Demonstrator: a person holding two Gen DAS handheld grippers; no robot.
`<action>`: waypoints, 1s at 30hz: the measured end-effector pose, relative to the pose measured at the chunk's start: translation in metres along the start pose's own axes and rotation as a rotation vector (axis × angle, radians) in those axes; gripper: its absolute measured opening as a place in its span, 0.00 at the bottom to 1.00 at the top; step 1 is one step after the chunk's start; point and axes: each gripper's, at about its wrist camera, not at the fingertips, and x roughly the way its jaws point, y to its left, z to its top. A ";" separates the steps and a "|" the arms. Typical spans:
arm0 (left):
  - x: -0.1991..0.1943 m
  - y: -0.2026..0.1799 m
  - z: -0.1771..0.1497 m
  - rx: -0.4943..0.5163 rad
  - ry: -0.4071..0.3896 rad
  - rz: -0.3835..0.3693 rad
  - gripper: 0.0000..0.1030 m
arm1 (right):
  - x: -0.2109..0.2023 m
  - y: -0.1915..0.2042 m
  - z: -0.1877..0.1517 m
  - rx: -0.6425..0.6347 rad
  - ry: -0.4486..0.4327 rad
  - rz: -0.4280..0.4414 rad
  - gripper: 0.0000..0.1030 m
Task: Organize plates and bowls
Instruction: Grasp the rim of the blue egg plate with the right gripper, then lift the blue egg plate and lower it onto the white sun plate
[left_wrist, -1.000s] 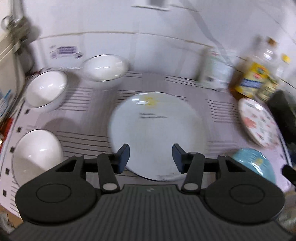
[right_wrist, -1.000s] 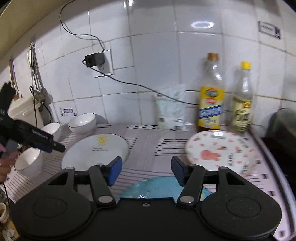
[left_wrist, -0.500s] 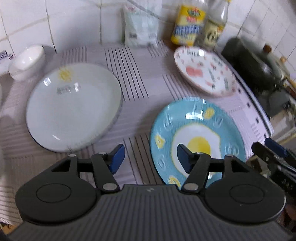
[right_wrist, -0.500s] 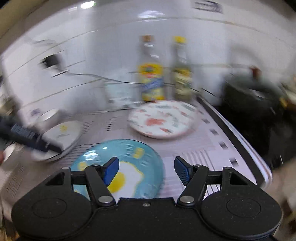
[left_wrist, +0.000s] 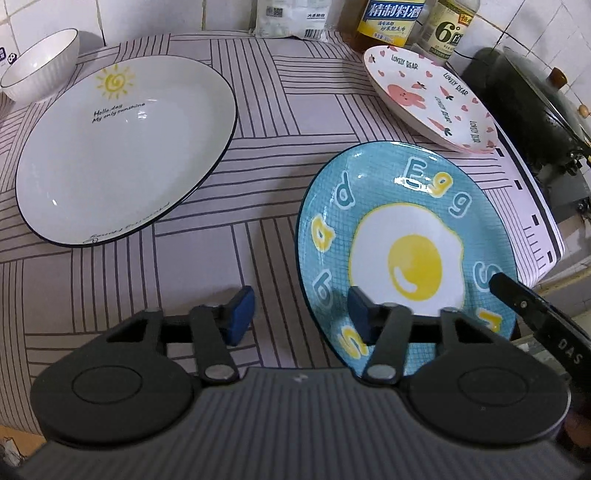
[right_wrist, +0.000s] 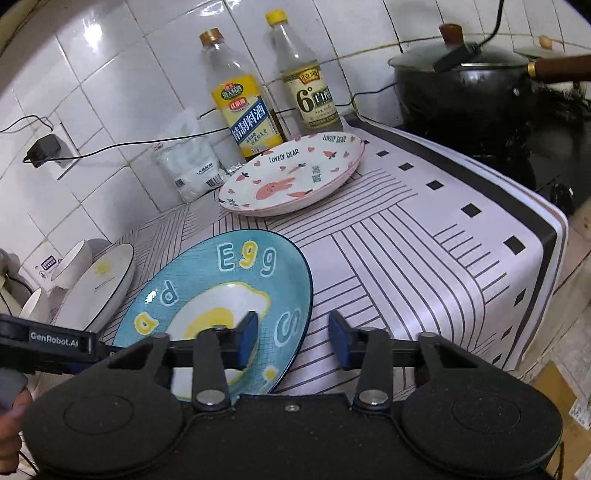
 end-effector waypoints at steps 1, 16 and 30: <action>-0.002 0.001 0.001 -0.012 -0.003 -0.019 0.32 | 0.002 -0.001 0.000 0.000 0.011 0.014 0.27; 0.004 0.011 0.004 -0.137 0.009 -0.122 0.15 | 0.018 -0.012 0.004 0.000 0.098 0.101 0.19; -0.053 0.027 0.002 -0.107 -0.081 -0.057 0.15 | -0.002 0.030 0.023 -0.186 0.150 0.183 0.22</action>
